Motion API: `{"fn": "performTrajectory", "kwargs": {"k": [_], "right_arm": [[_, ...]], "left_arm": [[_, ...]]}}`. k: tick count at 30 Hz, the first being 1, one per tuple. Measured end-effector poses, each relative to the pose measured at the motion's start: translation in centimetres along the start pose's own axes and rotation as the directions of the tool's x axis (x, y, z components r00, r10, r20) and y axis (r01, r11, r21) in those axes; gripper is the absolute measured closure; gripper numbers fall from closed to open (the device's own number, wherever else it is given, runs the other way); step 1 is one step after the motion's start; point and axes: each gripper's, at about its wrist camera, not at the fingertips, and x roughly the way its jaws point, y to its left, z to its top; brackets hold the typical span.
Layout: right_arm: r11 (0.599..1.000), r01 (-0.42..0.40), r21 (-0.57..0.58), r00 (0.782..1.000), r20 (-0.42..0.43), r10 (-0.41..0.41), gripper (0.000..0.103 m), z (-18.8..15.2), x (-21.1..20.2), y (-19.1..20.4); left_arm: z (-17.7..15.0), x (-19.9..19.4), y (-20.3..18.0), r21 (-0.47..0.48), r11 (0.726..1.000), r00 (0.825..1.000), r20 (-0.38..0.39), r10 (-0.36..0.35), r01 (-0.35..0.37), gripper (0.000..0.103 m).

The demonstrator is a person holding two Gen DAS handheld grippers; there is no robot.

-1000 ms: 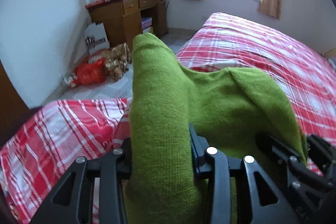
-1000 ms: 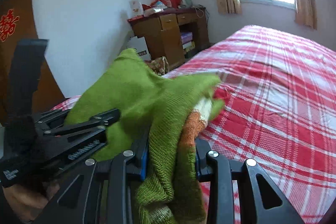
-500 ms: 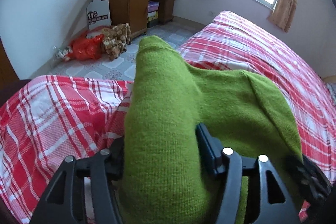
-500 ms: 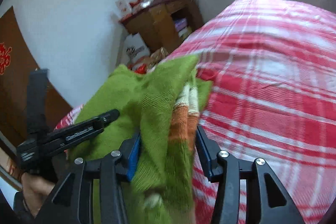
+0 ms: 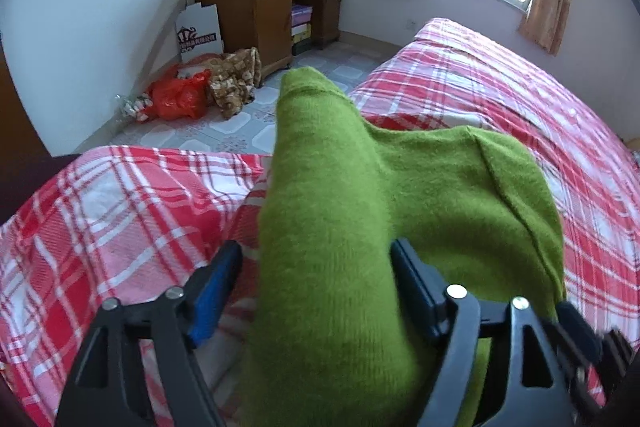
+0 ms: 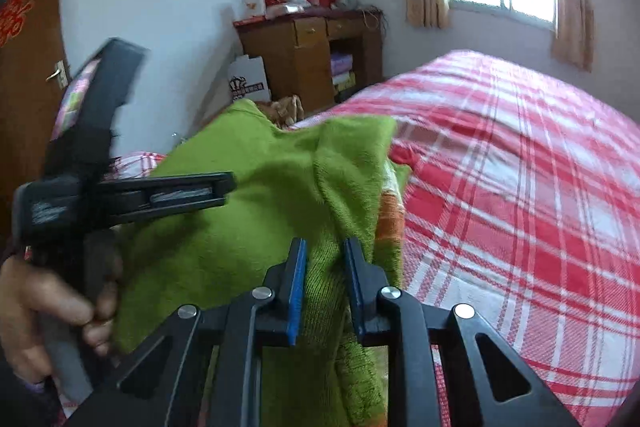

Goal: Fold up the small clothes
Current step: 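Lower the bundle onto the bedspread and open both grippers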

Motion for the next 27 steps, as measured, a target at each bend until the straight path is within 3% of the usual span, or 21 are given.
{"fn": "performTrajectory", "kwargs": {"k": [7,11,14,17,21,27], "right_arm": [[0.991,-0.063,0.120,0.997,-0.044,0.068,0.083,-0.2,1.2,-2.9],[0.994,-0.044,0.101,0.998,-0.050,0.049,0.083,-0.1,1.1,-2.5],[0.995,-0.029,0.095,0.998,-0.059,0.034,0.082,0.2,1.1,-2.3],[0.997,-0.009,0.073,0.998,-0.068,0.014,0.077,0.4,0.7,-1.9],[0.997,0.019,0.079,0.998,-0.063,-0.014,0.057,-0.3,-1.0,-1.6],[0.991,0.001,0.135,0.997,-0.074,0.009,0.054,-3.1,-3.3,-1.4]], "left_arm": [[-1.5,-4.7,-1.2,0.100,0.993,0.996,0.068,0.059,-0.065,0.022],[-3.1,-7.3,-2.2,0.150,0.983,0.988,0.127,0.087,-0.106,0.022],[-4.5,-6.8,-2.4,0.163,0.976,0.986,0.103,0.129,-0.145,0.022],[-5.7,-5.8,-2.0,0.173,0.969,0.983,0.073,0.168,-0.178,0.020],[-6.8,-5.9,-1.3,0.172,0.967,0.981,0.069,0.180,-0.189,0.020],[-8.6,-7.0,-1.2,0.165,0.972,0.985,0.057,0.161,-0.168,0.020]]}}
